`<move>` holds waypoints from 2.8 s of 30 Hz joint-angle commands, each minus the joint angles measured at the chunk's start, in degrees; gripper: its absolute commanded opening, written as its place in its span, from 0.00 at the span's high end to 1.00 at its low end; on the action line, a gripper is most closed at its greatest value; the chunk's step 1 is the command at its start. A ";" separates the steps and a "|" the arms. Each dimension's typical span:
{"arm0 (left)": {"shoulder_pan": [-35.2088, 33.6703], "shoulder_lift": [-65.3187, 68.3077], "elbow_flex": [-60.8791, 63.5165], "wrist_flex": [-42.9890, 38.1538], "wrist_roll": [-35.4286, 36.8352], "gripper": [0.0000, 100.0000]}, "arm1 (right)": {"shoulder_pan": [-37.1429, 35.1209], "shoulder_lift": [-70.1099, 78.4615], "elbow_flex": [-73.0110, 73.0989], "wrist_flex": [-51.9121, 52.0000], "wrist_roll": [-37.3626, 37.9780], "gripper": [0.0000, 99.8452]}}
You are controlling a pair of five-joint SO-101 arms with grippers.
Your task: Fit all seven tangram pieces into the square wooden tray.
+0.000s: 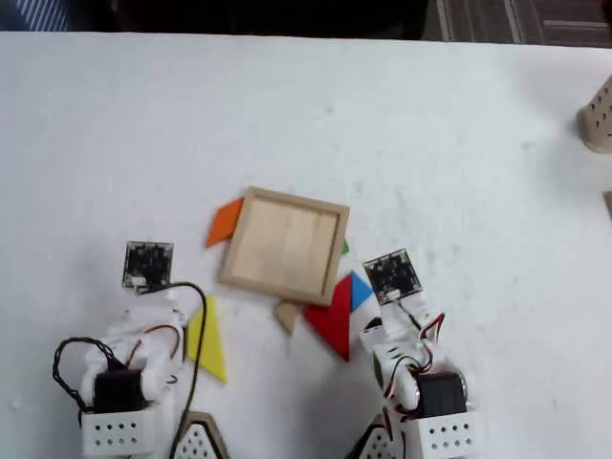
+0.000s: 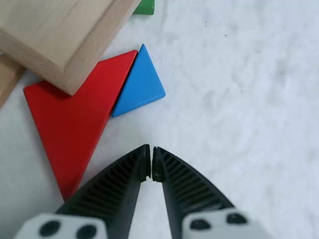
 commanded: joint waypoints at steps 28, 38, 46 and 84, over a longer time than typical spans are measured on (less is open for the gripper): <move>-0.40 -0.57 -0.18 0.44 -0.35 0.98 | -0.04 -0.48 0.44 0.22 0.44 0.98; -0.40 -0.57 -0.18 0.44 -0.35 0.98 | -0.13 -0.48 0.44 0.22 0.44 0.98; -0.13 -0.57 -0.18 0.44 0.00 0.98 | -0.22 -0.48 0.44 0.22 0.53 0.98; 9.19 0.04 -11.08 -9.93 -0.18 0.98 | 1.01 -0.92 -0.09 -0.75 0.79 0.98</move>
